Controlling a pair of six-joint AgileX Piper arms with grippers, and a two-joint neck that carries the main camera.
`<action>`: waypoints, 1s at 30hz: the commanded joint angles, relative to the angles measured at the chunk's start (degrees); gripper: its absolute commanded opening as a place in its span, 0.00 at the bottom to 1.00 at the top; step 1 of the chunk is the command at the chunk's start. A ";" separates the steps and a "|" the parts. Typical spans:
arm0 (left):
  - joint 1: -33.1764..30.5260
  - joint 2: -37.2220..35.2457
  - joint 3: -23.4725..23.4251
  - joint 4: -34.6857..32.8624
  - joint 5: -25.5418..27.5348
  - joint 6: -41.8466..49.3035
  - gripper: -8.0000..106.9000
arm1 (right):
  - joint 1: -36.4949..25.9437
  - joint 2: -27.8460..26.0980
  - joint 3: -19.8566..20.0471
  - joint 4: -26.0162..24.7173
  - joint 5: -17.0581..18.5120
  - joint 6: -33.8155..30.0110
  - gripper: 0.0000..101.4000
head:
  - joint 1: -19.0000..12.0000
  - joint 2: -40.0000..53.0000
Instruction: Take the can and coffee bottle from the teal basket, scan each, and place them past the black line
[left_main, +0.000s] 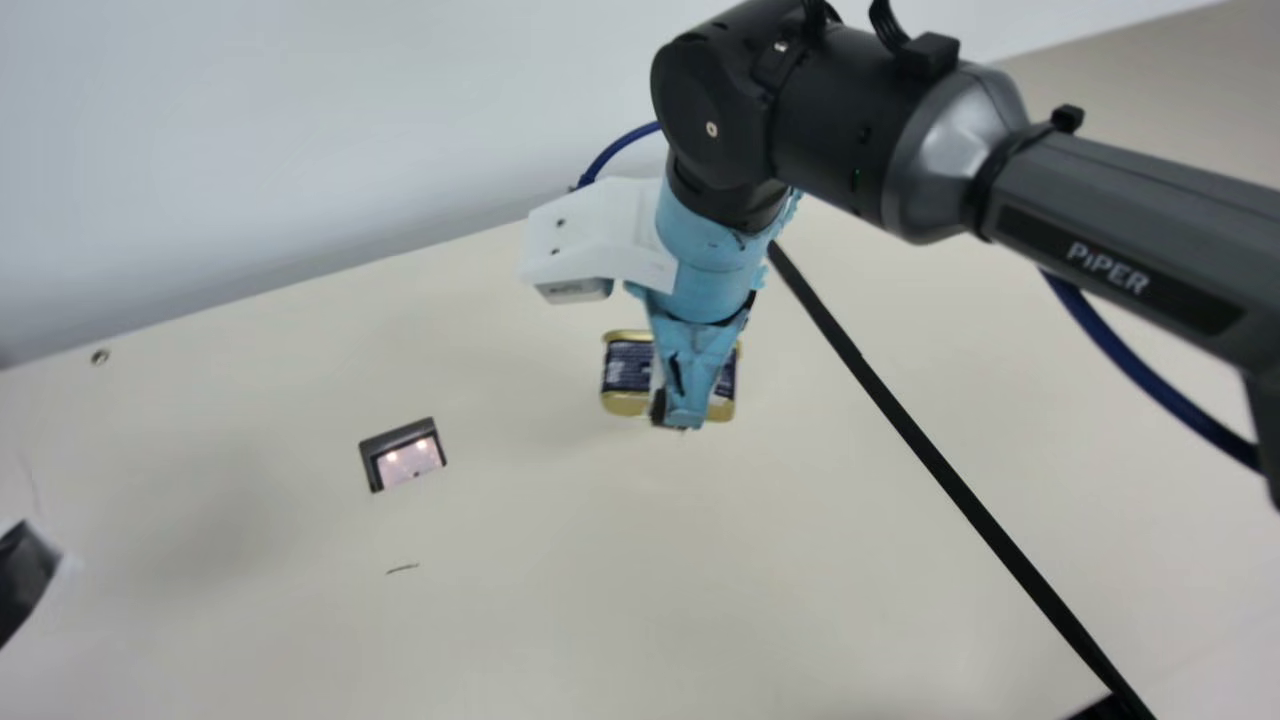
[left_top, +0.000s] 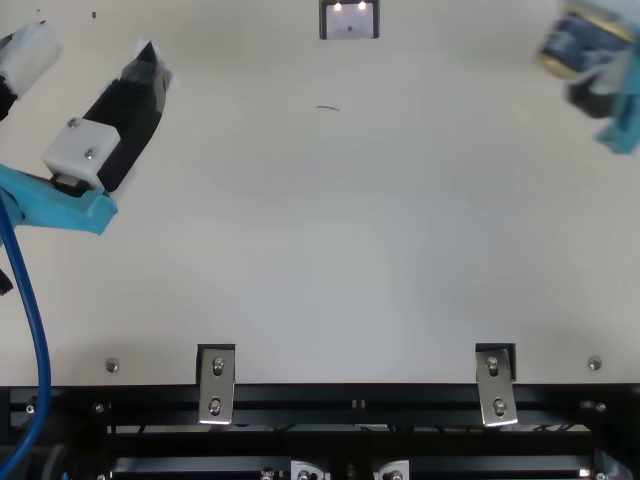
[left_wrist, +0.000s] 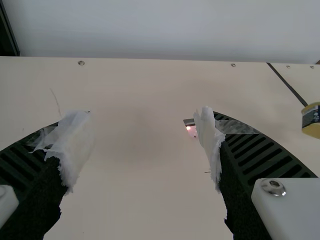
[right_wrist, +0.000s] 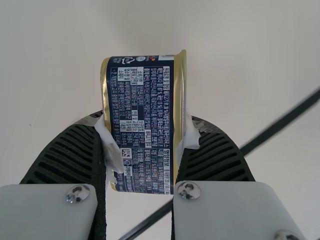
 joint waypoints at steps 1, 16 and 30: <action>0.00 0.00 0.00 0.00 0.00 0.00 0.85 | -4.66 -2.89 3.88 -1.22 -0.59 4.24 0.00 | -1.30 -3.75; 0.00 0.00 0.00 0.00 0.00 0.00 0.85 | -28.35 -12.72 18.39 -9.17 -4.86 17.07 0.00 | -1.41 -5.27; 0.00 0.00 0.00 0.00 0.00 0.00 0.85 | -50.33 -14.84 27.63 -4.30 -15.90 17.62 0.00 | -1.41 -5.27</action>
